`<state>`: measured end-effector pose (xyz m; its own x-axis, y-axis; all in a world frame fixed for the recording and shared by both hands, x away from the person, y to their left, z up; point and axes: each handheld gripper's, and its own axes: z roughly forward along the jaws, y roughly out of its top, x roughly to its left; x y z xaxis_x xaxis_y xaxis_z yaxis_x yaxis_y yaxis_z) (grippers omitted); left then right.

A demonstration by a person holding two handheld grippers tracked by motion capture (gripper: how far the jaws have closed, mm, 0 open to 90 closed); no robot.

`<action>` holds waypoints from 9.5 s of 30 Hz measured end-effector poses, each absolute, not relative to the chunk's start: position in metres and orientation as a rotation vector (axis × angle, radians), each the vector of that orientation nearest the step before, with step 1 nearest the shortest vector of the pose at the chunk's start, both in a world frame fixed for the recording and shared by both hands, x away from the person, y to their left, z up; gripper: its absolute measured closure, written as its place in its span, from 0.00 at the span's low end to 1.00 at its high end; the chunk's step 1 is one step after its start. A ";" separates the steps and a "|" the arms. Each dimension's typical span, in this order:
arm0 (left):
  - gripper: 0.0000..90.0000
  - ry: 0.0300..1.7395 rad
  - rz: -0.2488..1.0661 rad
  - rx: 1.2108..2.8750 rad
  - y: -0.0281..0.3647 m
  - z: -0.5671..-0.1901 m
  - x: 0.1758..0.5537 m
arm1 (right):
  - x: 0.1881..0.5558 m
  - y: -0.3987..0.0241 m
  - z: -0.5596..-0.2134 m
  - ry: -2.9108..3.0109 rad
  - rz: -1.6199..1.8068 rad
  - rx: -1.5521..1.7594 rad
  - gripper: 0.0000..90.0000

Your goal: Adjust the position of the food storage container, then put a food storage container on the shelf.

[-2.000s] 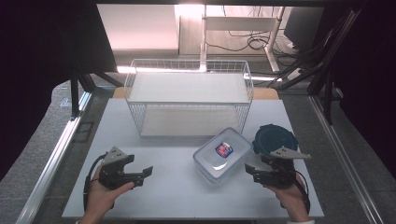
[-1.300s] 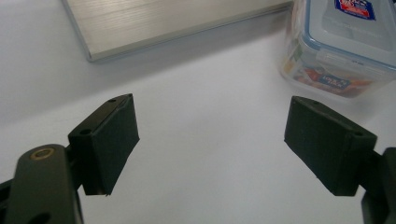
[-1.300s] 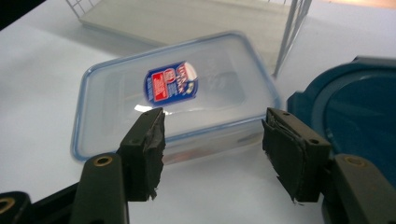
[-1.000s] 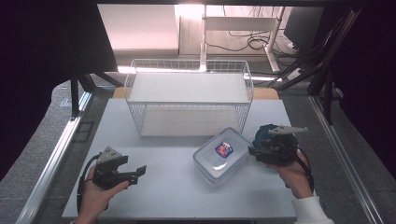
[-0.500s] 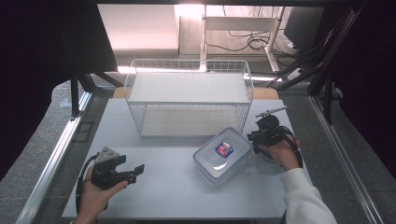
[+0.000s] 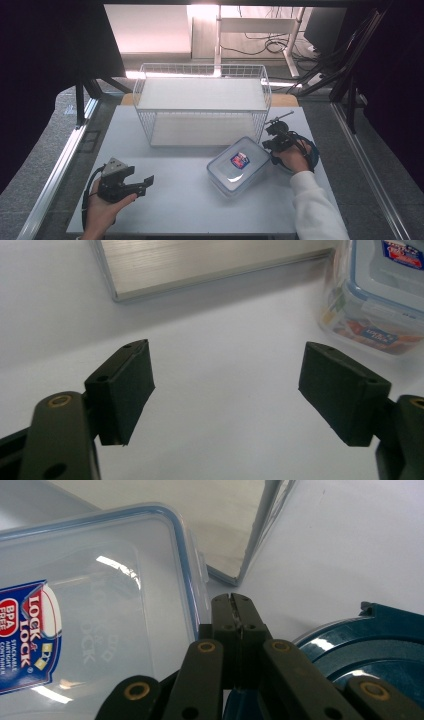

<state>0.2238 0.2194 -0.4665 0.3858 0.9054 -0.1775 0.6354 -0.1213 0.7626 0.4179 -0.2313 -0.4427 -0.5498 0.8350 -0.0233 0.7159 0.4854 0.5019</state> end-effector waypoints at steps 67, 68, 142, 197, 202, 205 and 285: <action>0.27 1.217 0.342 1.920 0.195 -0.467 0.218 | 0.306 -0.225 -0.452 2.526 1.047 1.233 0.96; 0.28 1.200 0.331 1.923 0.193 -0.466 0.217 | 0.302 -0.229 -0.454 2.514 1.062 1.236 0.89; 1.00 1.023 0.169 2.248 0.138 -0.511 0.234 | 0.291 -0.245 -0.457 2.344 1.165 1.282 0.22; 0.15 1.342 0.357 1.767 0.234 -0.457 0.224 | 0.286 -0.234 -0.452 2.258 1.291 1.295 0.18; 0.18 1.333 0.347 1.758 0.232 -0.457 0.232 | 0.287 -0.234 -0.449 2.264 1.330 1.316 0.18; 0.19 1.367 0.306 1.720 0.227 -0.454 0.241 | 0.292 -0.229 -0.447 2.283 1.385 1.358 0.17; 0.47 1.435 -0.323 1.638 0.185 -0.503 0.284 | 0.330 -0.180 -0.492 2.466 1.531 1.806 0.46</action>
